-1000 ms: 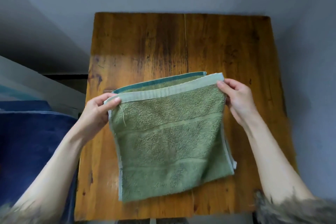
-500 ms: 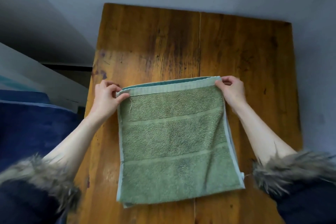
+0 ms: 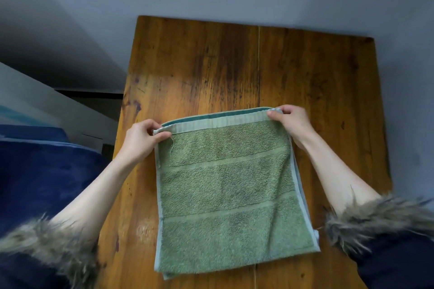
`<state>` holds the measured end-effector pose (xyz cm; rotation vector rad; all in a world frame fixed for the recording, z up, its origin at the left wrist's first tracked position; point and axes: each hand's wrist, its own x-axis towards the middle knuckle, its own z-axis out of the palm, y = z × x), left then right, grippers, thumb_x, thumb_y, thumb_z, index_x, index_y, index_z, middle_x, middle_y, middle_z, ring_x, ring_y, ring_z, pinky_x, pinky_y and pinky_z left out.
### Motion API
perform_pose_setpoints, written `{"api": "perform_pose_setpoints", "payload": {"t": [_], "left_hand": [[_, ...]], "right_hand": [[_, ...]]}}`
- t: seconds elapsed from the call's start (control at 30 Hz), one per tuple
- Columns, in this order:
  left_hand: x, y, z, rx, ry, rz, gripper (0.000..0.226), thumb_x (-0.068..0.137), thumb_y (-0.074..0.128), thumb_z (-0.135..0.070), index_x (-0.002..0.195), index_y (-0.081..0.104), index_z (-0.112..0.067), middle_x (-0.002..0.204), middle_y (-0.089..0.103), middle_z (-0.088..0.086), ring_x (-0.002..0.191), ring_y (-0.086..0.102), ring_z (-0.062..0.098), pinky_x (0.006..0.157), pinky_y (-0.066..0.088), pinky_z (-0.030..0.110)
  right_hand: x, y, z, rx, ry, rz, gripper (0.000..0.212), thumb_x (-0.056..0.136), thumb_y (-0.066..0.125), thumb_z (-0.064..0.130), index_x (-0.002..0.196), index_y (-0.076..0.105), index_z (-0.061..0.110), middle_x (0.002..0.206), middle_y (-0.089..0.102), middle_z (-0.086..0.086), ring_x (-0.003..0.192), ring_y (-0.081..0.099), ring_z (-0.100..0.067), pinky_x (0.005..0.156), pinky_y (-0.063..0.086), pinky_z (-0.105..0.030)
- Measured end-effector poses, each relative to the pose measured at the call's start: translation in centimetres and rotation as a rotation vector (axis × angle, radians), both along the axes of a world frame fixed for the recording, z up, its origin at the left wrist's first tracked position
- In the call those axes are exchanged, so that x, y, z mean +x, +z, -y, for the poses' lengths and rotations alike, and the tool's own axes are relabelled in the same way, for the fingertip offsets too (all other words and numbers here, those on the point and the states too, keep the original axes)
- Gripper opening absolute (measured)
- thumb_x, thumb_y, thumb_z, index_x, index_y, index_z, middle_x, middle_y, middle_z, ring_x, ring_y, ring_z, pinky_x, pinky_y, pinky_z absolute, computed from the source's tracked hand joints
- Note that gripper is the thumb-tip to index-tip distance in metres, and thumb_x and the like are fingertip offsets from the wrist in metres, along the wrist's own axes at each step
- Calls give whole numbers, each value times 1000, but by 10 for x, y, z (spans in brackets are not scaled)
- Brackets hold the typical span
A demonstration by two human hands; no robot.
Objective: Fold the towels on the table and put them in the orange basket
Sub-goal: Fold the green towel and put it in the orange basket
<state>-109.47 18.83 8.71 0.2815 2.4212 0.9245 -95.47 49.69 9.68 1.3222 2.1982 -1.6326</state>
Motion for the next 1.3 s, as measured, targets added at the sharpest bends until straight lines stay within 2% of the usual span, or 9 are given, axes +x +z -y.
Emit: {"api": "perform_pose_setpoints", "payload": {"t": [0.3, 0.5, 0.6, 0.73, 0.9, 0.97, 1.03, 1.17, 1.3], "left_hand": [[1, 64, 26, 354, 172, 162, 20, 80, 71, -33, 83, 71, -14, 88, 71, 8, 87, 63, 20, 82, 48, 35], [16, 143, 22, 670, 261, 208, 22, 78, 66, -32, 78, 65, -10, 70, 69, 6, 66, 64, 17, 57, 53, 22], [11, 184, 19, 763, 234, 177, 30, 65, 73, -43, 73, 70, -14, 68, 70, 4, 63, 65, 14, 60, 55, 23], [-5, 237, 19, 772, 115, 21, 18, 75, 72, -35, 75, 70, -17, 68, 69, -6, 63, 62, 6, 61, 51, 16], [-23, 285, 26, 690, -58, -173, 5, 84, 64, -6, 85, 68, -9, 70, 70, -14, 68, 59, -4, 68, 44, 5], [-25, 295, 29, 725, -58, -188, 6, 83, 64, -5, 85, 68, -9, 71, 70, -13, 68, 59, -4, 67, 45, 5], [-25, 303, 29, 780, -17, -193, 7, 83, 64, -6, 86, 68, -10, 69, 70, -14, 64, 58, -5, 61, 43, 4], [-28, 312, 30, 884, 86, -142, 13, 85, 62, -11, 81, 72, -17, 72, 70, -10, 73, 59, 5, 71, 48, 12], [-31, 322, 30, 897, 96, -143, 18, 88, 58, -8, 83, 72, -18, 78, 70, -8, 85, 59, 15, 86, 47, 27]], "right_hand": [[38, 76, -8, -22, 67, -137, 17, 91, 59, 21, 99, 69, 11, 101, 69, -6, 98, 61, -19, 83, 48, -30], [72, 155, 4, -265, -164, -426, 39, 57, 78, 41, 81, 76, 11, 87, 74, -6, 84, 68, -15, 73, 54, -25], [71, 193, 13, -286, -296, -586, 17, 69, 73, 19, 79, 73, 6, 77, 74, -3, 74, 68, -11, 71, 57, -21], [68, 243, 13, -167, -273, -689, 32, 52, 76, 34, 74, 76, 11, 80, 74, -1, 77, 68, -9, 72, 54, -19], [66, 283, -1, 206, -97, -636, 11, 79, 71, 15, 76, 74, 25, 75, 72, 14, 84, 64, -12, 84, 49, -27], [64, 298, 3, 152, -103, -715, 12, 69, 79, 34, 74, 76, 24, 77, 73, 13, 86, 65, -12, 81, 51, -23], [60, 307, 5, 47, -130, -803, 47, 40, 86, 57, 72, 78, 23, 80, 74, 7, 82, 66, -8, 75, 52, -17], [51, 318, 12, -156, -186, -896, 60, 29, 92, 48, 76, 78, 13, 80, 74, -4, 74, 68, -12, 66, 55, -20], [48, 326, 16, -191, -193, -917, 37, 46, 83, 33, 77, 78, 14, 81, 74, -4, 75, 68, -12, 62, 55, -21]]}}
